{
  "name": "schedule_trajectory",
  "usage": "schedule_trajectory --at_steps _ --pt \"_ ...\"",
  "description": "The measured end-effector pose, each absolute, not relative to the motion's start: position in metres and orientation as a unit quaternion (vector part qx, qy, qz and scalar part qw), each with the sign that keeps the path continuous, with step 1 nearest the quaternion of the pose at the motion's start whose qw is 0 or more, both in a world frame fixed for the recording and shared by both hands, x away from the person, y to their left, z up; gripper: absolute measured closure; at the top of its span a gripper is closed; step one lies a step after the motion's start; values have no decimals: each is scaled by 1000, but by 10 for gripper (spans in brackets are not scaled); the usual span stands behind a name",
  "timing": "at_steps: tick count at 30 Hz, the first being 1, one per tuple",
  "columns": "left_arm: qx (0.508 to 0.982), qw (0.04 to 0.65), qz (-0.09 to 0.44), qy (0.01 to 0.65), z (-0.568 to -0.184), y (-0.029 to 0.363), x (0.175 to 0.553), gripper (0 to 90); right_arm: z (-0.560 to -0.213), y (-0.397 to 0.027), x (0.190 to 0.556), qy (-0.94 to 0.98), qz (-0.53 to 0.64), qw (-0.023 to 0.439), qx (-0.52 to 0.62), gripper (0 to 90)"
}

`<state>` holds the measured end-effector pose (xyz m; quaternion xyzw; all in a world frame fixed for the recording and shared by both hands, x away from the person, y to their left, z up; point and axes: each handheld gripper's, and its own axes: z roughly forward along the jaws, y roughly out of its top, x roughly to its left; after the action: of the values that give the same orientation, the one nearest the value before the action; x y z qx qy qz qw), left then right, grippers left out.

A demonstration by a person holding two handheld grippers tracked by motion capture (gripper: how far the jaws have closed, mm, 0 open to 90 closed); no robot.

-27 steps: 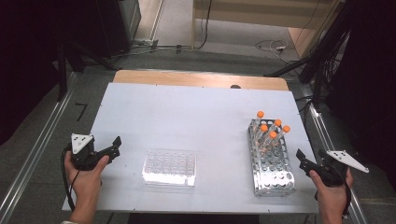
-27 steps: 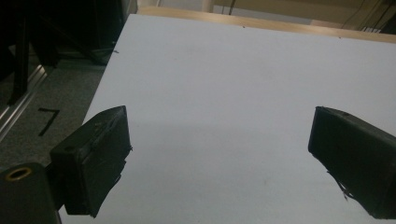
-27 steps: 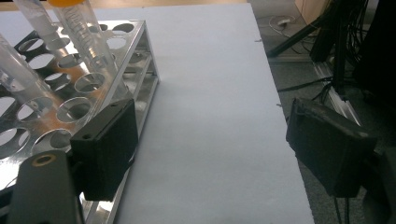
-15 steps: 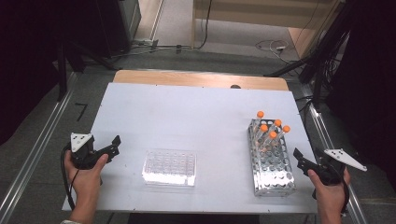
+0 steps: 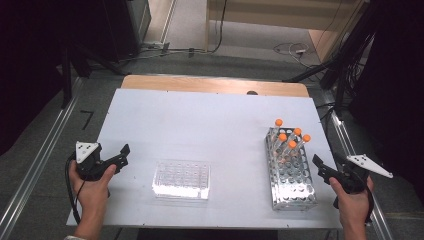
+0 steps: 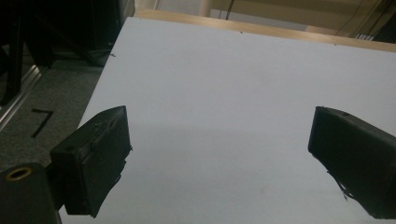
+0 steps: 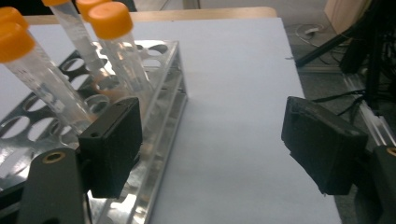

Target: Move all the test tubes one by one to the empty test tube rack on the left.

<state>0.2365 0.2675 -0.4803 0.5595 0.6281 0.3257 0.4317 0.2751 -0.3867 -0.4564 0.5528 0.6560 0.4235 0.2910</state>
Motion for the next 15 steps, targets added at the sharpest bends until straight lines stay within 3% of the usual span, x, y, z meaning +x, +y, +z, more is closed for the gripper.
schedule_trajectory --at_steps 13,15 --pt "563 428 322 629 -482 266 239 67 -458 -365 292 689 433 276 512 260" --pt "566 427 323 627 -482 265 240 67 -459 -361 297 695 430 277 506 306"
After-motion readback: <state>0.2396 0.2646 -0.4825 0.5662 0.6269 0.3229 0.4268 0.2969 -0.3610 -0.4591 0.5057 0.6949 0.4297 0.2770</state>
